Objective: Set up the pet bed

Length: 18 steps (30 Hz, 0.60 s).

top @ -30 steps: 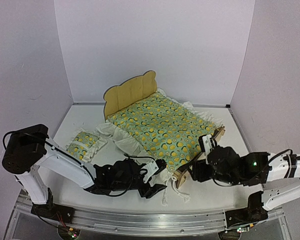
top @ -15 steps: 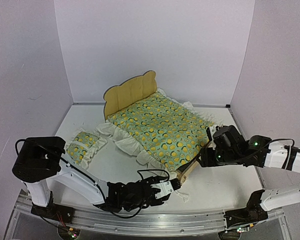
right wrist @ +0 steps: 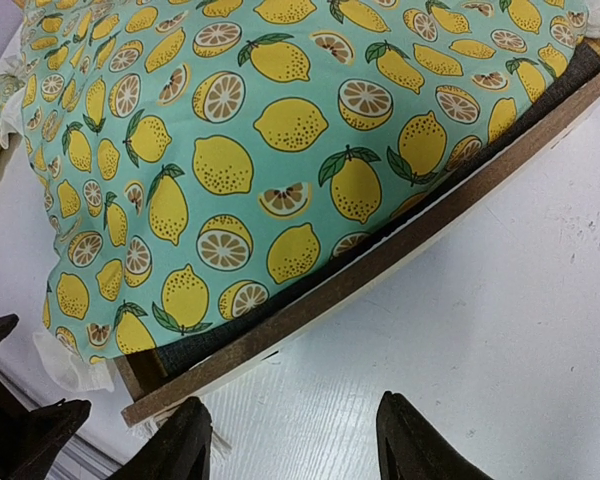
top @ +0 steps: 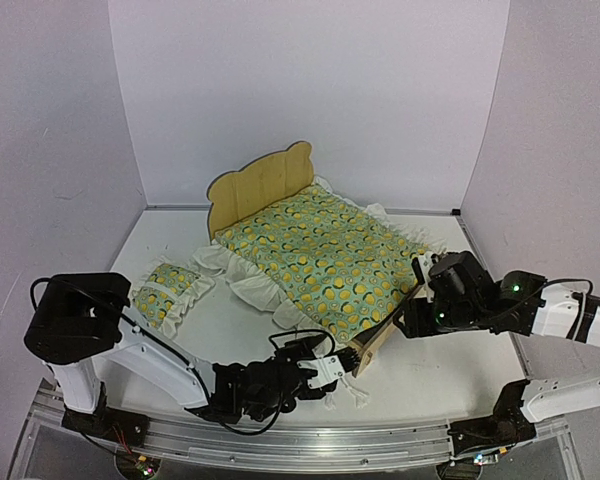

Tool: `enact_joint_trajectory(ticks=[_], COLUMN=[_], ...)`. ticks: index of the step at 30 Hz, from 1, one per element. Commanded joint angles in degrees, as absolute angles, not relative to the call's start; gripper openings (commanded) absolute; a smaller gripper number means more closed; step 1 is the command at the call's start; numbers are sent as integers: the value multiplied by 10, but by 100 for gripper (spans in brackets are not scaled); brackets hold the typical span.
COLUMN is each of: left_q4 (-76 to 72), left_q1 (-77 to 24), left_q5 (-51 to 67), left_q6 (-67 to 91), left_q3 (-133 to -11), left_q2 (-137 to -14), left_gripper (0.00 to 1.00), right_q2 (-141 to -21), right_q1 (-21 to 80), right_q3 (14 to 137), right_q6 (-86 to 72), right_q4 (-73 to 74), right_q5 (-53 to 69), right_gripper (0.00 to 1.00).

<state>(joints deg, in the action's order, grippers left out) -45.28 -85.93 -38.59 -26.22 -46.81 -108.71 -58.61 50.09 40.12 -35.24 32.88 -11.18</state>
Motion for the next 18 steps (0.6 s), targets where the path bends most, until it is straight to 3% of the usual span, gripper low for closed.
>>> enact_joint_trajectory(ticks=[1, 8, 15, 18], left_q4=[-482, -484, -485, -485], left_q1=[-857, -845, -842, -848], left_q5=[-374, -392, -364, -274], left_q6=[-298, -328, -317, -270], left_q3=[-504, -537, -547, -512], left_q2=[-1111, -1161, -1160, -1128], left_gripper=[57, 50, 2, 0], right_q2=[-573, -554, -565, -586], right_q1=[497, 494, 484, 472], right_q3=[435, 443, 482, 508], right_q6=[-342, -340, -325, -305], right_q4=[331, 345, 355, 357], right_q5=[-113, -126, -156, -158], right_gripper=[58, 58, 57, 57])
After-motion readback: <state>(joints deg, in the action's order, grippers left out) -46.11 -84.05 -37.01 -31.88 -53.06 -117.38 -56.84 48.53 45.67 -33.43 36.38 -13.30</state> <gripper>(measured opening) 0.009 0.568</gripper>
